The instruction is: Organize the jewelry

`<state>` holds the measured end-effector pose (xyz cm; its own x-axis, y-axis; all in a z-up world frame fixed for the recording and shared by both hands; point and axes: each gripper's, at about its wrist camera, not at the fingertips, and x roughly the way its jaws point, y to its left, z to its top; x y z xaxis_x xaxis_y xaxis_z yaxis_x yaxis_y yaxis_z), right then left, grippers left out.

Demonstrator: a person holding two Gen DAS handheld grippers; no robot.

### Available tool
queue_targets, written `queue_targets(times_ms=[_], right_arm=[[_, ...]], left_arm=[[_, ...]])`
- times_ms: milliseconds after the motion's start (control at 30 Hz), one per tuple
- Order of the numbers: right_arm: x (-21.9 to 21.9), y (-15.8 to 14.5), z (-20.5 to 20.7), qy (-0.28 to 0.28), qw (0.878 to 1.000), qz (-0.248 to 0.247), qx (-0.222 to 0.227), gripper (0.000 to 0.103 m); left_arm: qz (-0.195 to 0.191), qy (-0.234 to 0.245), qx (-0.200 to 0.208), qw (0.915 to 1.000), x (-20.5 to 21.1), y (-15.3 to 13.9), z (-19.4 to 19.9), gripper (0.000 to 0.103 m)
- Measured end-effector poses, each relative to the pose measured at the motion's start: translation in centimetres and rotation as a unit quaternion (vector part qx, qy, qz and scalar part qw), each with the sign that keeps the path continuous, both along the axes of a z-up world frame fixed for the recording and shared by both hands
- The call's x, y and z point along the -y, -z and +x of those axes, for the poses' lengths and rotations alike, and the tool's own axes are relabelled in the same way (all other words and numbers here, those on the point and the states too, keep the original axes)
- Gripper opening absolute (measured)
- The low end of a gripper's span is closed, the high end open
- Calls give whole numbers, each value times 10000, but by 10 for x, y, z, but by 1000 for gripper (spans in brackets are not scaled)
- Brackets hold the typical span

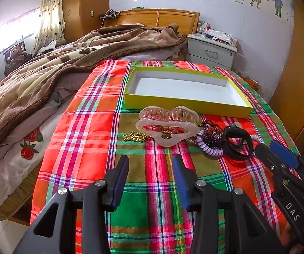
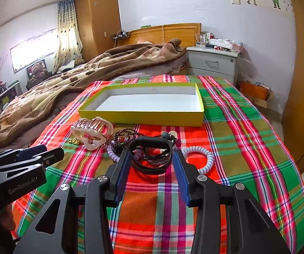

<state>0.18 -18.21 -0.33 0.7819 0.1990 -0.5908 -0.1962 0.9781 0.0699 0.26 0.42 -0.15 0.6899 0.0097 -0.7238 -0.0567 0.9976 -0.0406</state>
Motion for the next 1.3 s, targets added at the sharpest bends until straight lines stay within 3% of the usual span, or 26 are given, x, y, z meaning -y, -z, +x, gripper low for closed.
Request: queue_targets(times_ms=[1300], right_arm=[[1,1,1,-9,10000,18,-22,42]], left_arm=[[-29,-16,-23,10000,-1,0,-1,44]])
